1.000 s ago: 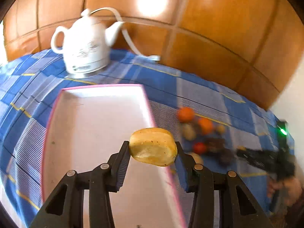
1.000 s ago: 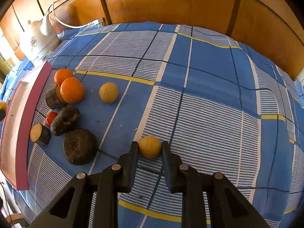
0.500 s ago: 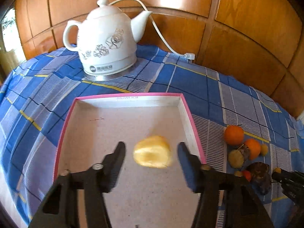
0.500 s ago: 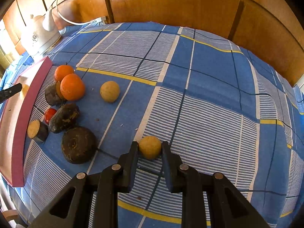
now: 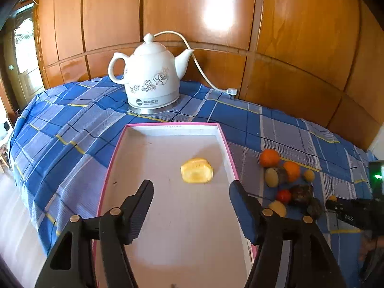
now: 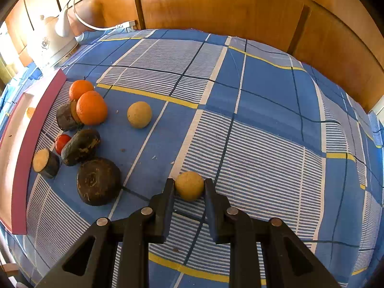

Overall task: Organize fruits
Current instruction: 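Open the left gripper to drop the yellow slice in the tray, then hold the small tan potato in the right gripper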

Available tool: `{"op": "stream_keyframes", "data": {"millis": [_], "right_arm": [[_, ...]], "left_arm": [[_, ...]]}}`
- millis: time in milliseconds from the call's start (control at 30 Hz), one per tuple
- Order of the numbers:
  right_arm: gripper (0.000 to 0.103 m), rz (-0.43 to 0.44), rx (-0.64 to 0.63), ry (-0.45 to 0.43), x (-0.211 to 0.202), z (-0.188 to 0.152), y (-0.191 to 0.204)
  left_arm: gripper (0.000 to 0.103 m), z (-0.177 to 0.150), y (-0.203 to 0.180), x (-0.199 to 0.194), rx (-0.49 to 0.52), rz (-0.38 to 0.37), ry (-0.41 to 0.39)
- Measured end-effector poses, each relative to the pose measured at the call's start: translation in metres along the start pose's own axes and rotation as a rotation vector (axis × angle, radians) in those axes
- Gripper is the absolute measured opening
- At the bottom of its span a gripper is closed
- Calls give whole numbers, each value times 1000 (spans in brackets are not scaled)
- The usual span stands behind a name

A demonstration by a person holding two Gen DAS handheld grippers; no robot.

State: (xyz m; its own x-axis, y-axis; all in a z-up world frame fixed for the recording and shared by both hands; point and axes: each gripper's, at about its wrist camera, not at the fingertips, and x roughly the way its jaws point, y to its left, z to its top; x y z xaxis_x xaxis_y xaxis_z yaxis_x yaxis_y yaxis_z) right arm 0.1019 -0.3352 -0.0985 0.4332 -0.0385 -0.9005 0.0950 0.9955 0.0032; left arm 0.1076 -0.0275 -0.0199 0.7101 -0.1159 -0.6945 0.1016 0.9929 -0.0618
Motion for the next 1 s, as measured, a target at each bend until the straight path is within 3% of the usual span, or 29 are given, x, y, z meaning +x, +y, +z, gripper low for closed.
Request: {"op": "stream_keyframes", "data": {"millis": [400,1000], "right_arm": [[24,-15,-11,-13,-2,-4,4],[24,-36,-25,-21,-5,-8,10]], "left_arm": [[70,-26,9,-38,-16,-9,-19],[78,-42,22,-53,-54,-4,-7]]}}
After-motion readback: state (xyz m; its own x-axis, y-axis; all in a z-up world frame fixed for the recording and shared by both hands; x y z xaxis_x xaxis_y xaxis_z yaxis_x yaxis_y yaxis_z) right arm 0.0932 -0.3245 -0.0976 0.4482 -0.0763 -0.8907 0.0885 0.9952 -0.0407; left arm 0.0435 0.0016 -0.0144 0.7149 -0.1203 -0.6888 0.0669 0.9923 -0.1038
